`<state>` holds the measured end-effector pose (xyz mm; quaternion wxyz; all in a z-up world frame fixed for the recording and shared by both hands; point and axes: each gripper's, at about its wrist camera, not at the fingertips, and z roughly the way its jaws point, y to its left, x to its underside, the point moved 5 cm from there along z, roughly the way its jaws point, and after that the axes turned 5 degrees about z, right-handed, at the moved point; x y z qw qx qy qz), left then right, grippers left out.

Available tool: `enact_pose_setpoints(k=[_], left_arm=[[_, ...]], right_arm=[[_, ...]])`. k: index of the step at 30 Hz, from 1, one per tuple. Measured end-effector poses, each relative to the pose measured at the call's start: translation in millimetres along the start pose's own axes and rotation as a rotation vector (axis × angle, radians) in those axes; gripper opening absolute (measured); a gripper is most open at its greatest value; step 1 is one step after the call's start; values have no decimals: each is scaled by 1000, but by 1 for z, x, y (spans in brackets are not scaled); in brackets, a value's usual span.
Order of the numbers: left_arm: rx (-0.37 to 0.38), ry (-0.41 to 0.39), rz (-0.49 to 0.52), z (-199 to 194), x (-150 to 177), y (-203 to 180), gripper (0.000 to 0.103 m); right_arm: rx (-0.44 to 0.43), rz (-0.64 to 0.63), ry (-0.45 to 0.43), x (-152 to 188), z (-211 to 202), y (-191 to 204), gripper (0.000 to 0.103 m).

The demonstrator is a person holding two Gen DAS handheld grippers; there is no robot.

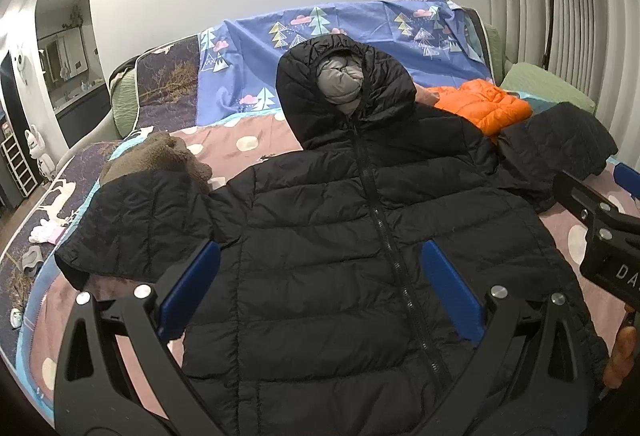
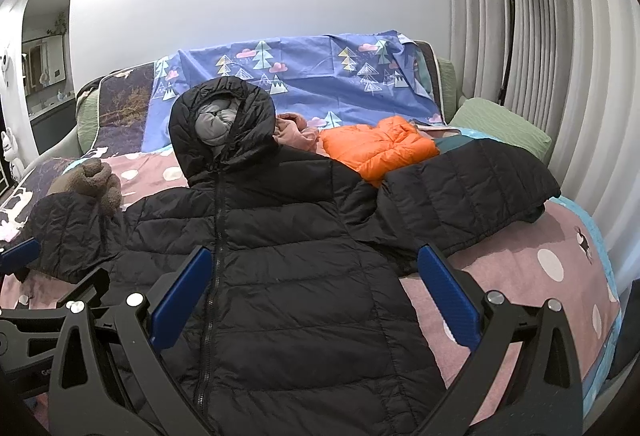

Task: Fold large clothes

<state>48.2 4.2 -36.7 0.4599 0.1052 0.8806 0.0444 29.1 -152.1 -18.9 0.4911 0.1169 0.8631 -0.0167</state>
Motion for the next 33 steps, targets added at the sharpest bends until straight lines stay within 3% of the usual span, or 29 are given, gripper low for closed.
enact_pose_setpoints(k=[6, 10, 13, 24, 33], left_arm=[[-30, -63, 34, -4, -4, 2, 101], [0, -20, 33, -1, -5, 2, 101], [-17, -29, 57, 0, -6, 0, 101], [3, 3, 57, 8, -3, -3, 101], [94, -9, 34, 10, 0, -5, 101]], right_arm=[[19, -11, -15, -1, 0, 0, 102], [19, -5, -31, -3, -3, -1, 102], [20, -18, -50, -4, -4, 1, 102], [-15, -18, 26, 1, 8, 5, 102], [-22, -9, 32, 2, 10, 2, 102]])
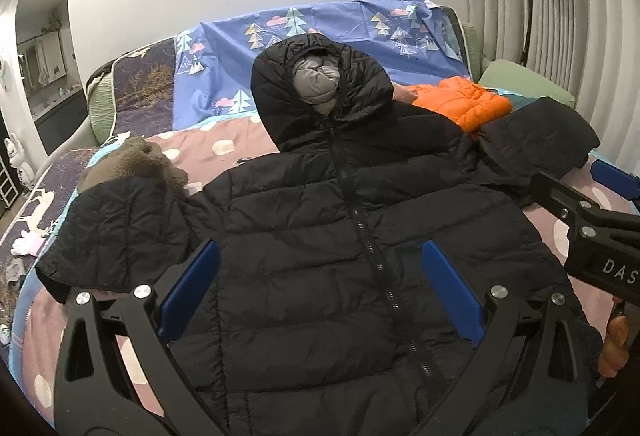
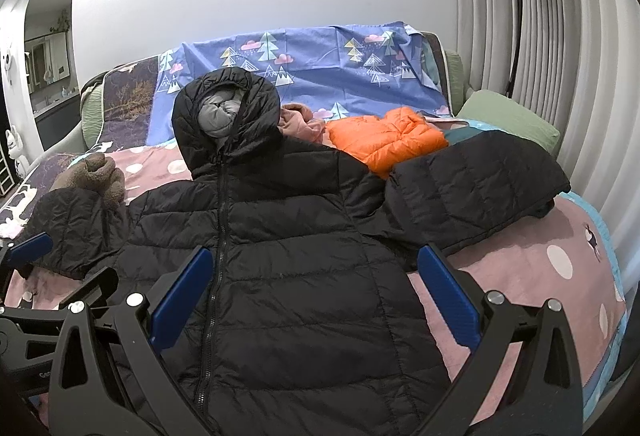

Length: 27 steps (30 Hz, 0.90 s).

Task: Fold large clothes

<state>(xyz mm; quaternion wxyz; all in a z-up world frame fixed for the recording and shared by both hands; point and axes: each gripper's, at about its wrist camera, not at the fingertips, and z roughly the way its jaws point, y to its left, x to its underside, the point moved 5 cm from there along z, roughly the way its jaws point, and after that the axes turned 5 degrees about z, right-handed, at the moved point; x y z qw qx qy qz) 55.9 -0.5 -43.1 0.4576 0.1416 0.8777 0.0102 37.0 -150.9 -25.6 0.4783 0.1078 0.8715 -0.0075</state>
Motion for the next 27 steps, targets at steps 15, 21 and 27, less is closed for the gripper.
enact_pose_setpoints(k=[15, 21, 27], left_arm=[[-13, -53, -22, -3, -2, 7, 101], [-13, -48, -9, -2, -1, 7, 101], [2, -41, -16, -3, 1, 7, 101]], right_arm=[[0, 18, 4, 2, 2, -3, 102], [2, 20, 3, 2, 2, -3, 102], [1, 20, 4, 3, 2, -3, 102]])
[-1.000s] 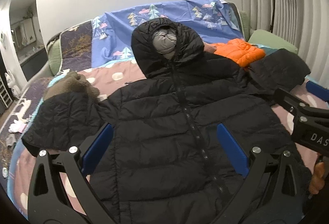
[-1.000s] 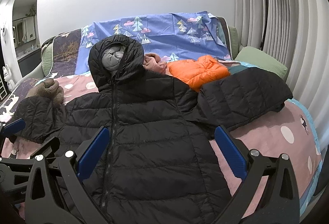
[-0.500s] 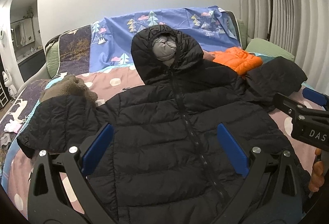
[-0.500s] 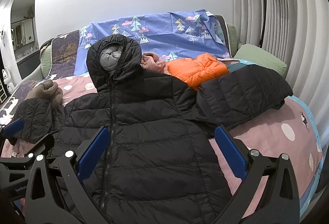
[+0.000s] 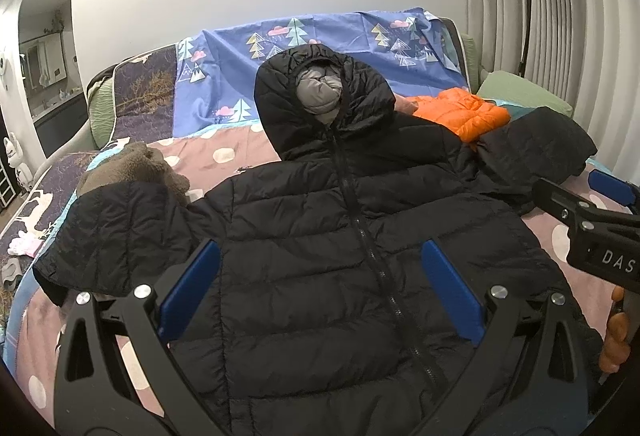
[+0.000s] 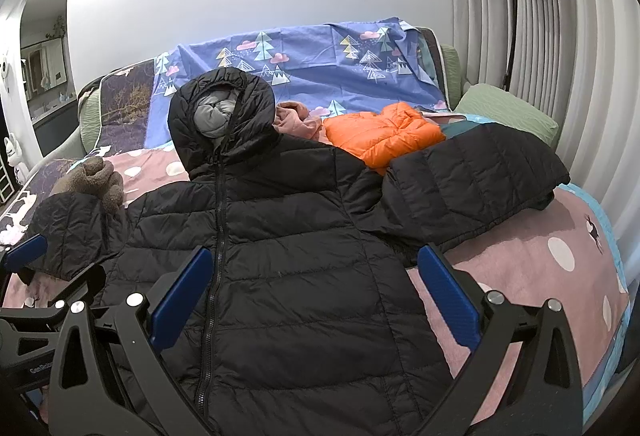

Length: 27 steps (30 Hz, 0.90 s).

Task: Fold large clothes

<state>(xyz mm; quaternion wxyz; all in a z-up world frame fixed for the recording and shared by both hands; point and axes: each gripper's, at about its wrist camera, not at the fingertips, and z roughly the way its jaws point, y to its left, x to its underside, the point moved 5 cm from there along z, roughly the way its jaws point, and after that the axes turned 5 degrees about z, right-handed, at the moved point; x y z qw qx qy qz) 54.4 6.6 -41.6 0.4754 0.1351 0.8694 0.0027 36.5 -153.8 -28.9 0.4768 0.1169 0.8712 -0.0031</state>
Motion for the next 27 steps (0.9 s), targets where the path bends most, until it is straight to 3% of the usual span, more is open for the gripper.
enact_pose_setpoints(k=[27], left_arm=[[26, 21, 9, 5, 2, -3, 101]], right_arm=[[1, 0, 0, 1, 2, 0, 102]])
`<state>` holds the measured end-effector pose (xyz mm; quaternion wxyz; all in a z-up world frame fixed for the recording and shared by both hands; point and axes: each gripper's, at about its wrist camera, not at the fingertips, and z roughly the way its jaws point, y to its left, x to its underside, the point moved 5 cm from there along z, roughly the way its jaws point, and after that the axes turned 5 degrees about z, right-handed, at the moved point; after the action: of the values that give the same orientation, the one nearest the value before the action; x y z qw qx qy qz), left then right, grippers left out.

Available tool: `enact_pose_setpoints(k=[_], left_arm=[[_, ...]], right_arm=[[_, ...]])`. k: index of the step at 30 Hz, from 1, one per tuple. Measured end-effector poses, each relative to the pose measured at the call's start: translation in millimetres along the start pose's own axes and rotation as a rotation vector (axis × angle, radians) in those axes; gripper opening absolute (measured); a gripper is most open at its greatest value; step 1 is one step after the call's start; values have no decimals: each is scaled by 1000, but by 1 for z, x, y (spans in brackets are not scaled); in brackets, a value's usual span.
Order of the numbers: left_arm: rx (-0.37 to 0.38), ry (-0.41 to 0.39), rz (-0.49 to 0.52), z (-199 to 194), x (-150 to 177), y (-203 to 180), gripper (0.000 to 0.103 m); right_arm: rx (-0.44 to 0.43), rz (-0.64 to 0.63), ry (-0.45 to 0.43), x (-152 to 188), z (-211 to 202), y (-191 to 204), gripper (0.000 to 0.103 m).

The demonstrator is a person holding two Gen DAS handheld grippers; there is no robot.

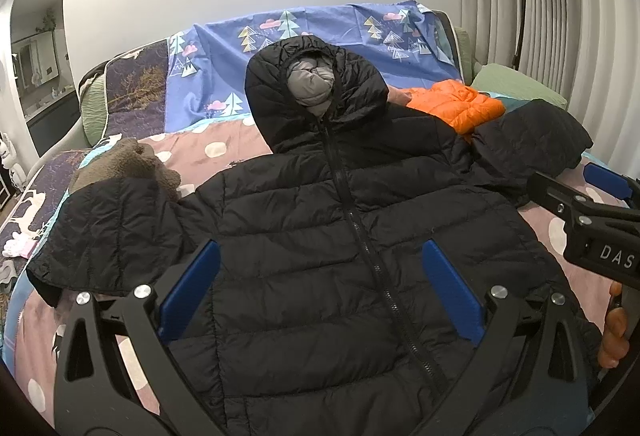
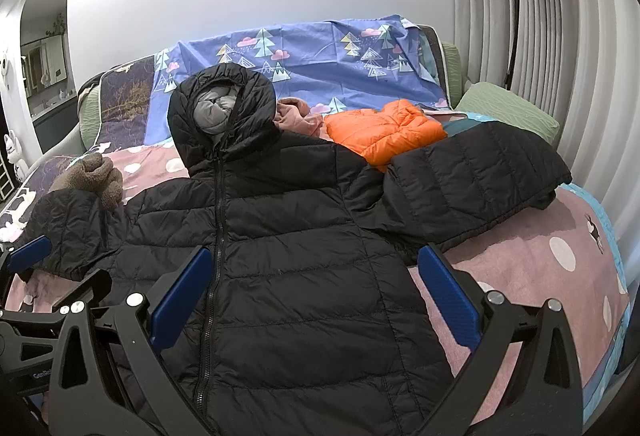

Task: Fold large clothes

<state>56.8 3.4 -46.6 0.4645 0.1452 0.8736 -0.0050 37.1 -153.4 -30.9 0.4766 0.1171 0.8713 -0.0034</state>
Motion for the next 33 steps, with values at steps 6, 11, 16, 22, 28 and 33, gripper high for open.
enact_pose_setpoints(k=[6, 11, 16, 22, 28, 33], left_arm=[[7, -1, -3, 1, -3, 0, 101], [4, 8, -7, 6, -7, 2, 101], [15, 14, -8, 10, -11, 5, 101], [40, 17, 2, 20, -23, 9, 101], [116, 35, -39, 60, -64, 41, 101], [150, 52, -120, 122, -116, 92, 101]], right_arm=[[2, -4, -3, 1, 1, 0, 102], [-2, -17, -6, -3, 3, 2, 102], [-18, -67, -25, -19, 6, 7, 102], [-64, -92, 0, -38, 22, 13, 102], [-192, -107, 63, -76, 68, 21, 89], [-273, -153, 90, -130, 121, 35, 79]])
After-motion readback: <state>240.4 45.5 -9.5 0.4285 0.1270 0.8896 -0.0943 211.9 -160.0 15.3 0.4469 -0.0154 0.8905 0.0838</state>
